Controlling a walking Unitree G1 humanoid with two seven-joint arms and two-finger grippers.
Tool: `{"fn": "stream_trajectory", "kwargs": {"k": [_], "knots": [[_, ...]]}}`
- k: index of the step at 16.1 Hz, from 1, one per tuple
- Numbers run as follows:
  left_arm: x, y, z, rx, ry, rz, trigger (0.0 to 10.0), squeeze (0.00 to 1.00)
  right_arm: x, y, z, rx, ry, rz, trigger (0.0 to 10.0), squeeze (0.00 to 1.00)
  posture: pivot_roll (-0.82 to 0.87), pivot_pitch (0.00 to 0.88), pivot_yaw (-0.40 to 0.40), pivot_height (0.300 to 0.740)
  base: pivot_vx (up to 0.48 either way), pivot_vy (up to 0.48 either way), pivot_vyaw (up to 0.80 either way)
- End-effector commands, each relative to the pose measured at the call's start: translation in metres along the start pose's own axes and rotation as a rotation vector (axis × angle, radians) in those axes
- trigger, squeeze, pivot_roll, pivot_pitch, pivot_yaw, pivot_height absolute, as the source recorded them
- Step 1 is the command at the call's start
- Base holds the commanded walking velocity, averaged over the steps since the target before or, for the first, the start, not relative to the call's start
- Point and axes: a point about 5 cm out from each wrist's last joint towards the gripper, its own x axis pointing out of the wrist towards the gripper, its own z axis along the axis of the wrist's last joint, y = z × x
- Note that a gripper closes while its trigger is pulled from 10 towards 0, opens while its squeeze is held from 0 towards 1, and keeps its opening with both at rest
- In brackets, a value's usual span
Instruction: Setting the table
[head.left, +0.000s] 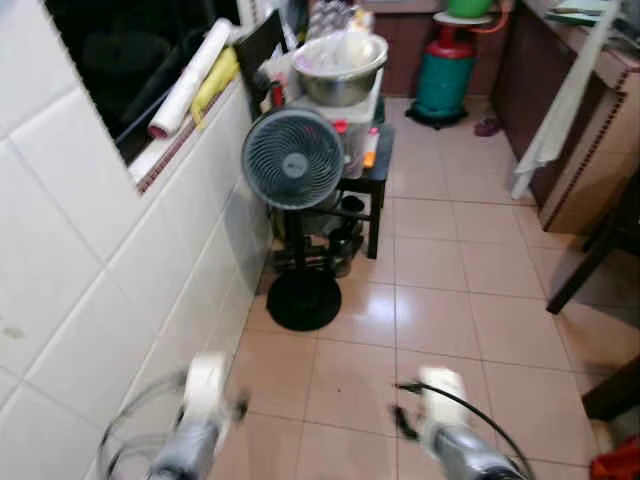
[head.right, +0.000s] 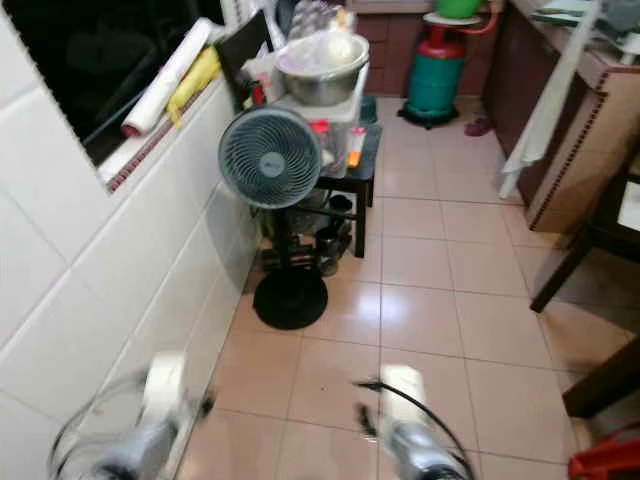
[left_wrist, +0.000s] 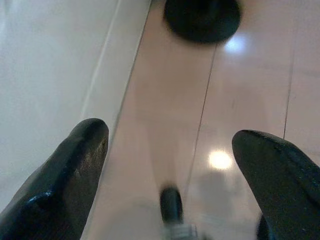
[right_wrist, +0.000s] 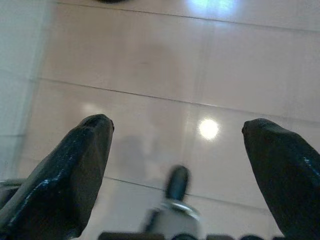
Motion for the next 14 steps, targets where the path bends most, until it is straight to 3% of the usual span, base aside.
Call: {"fn": "stream_trajectory", "kwargs": {"k": [1, 5, 6, 7, 9, 11, 13, 14], "knots": [[0.001, -0.001, 0.006, 0.046, -0.015, -0.005, 10.0, 0.00, 0.001, 0.007, 0.010, -0.053, -0.027, 0.024, 10.0, 0.00, 0.00, 0.000, 0.070, 0.740, 0.000, 0.000, 0.00], [0.001, 0.000, 0.009, 0.014, -0.041, -0.028, 10.0, 0.00, 0.002, 0.008, 0.011, -0.096, -0.032, 0.020, 10.0, 0.00, 0.00, 0.000, 0.069, 0.740, 0.000, 0.000, 0.00], [0.001, 0.001, 0.015, 0.012, -0.068, -0.031, 10.0, 0.00, 0.002, 0.004, 0.021, -0.076, -0.080, -0.008, 10.0, 0.00, 0.00, 0.000, 0.068, 0.740, 0.000, 0.000, 0.00], [0.002, 0.003, 0.029, 0.012, -0.117, -0.047, 10.0, 0.00, 0.001, -0.004, 0.039, -0.113, -0.148, -0.057, 10.0, 0.00, 0.00, 0.000, 0.070, 0.740, 0.000, 0.000, 0.00], [0.002, 0.007, 0.063, 0.029, -0.249, -0.109, 10.0, 0.00, -0.002, -0.008, 0.081, -0.066, -0.272, 0.052, 10.0, 0.00, 0.00, 0.000, 0.063, 0.740, 0.000, 0.000, 0.00], [-0.003, 0.006, 0.090, 0.078, -0.383, -0.211, 10.0, 0.00, -0.008, -0.012, 0.111, -0.096, -0.383, 0.105, 10.0, 0.00, 0.02, 0.000, 0.042, 0.740, 0.000, 0.000, 0.00], [-0.005, 0.012, 0.088, 0.026, -0.391, -0.274, 10.0, 0.00, -0.011, -0.014, 0.117, -0.177, -0.421, 0.129, 10.0, 0.00, 0.02, 0.000, 0.028, 0.740, 0.000, 0.000, 0.00], [-0.007, 0.015, 0.084, 0.049, -0.401, -0.286, 10.0, 0.00, -0.012, -0.016, 0.117, -0.191, -0.437, 0.134, 10.0, 0.00, 0.02, 0.000, 0.028, 0.740, 0.000, 0.000, 0.00]]}}
